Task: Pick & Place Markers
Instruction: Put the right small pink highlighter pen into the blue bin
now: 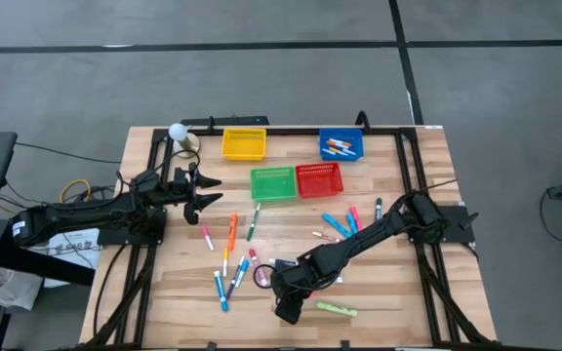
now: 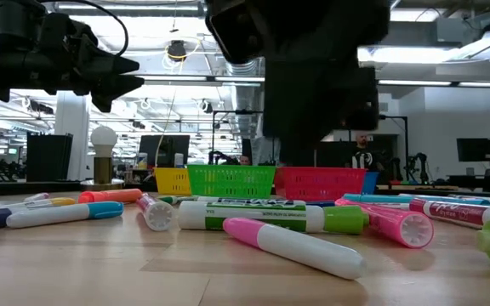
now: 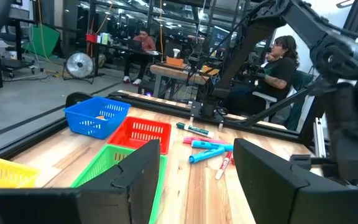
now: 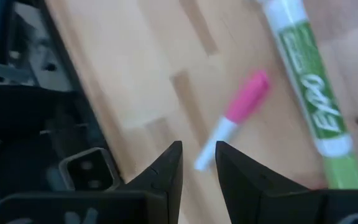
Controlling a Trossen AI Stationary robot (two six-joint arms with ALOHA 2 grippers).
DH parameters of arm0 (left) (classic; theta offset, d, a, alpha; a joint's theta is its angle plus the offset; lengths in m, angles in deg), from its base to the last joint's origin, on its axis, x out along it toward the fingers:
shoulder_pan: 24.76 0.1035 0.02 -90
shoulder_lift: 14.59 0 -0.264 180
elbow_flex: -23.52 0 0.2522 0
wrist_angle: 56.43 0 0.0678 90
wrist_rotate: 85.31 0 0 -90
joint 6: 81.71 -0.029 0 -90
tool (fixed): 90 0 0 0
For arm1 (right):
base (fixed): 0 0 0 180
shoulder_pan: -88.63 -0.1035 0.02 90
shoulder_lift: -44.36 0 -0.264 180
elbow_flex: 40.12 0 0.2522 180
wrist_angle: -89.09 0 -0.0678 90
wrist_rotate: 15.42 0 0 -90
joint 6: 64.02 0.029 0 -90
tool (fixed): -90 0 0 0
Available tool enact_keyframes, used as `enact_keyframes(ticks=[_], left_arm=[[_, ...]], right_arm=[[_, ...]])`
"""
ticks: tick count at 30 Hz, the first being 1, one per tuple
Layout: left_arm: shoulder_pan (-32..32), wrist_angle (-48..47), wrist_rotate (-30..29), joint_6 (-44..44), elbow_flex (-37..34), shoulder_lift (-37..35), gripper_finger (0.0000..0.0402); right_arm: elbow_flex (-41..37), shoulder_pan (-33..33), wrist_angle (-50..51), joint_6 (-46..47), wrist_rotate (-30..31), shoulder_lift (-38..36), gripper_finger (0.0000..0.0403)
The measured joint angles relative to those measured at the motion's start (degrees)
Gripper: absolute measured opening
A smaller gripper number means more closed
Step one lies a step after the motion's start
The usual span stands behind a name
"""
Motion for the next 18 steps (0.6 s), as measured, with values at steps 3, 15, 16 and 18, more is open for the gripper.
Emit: enact_keyframes(ticks=[3,15,16,18], left_arm=[[0.01,0.05,-0.01,0.00,0.00,-0.01,0.0204],[0.00,0.11,-0.01,0.00,0.00,0.01,0.0204],[0.00,0.09,-0.01,0.00,-0.01,0.01,0.0204],[0.01,0.12,-0.01,0.00,-0.02,0.00,0.0204]], right_arm=[[0.18,0.09,-1.93,0.00,-0.39,0.85,0.0087],[0.18,0.15,-2.47,0.07,0.68,1.30,0.0087],[0.18,0.13,-2.36,0.43,0.95,1.30,0.0087],[0.18,0.14,-2.04,1.35,1.98,1.30,0.0087]])
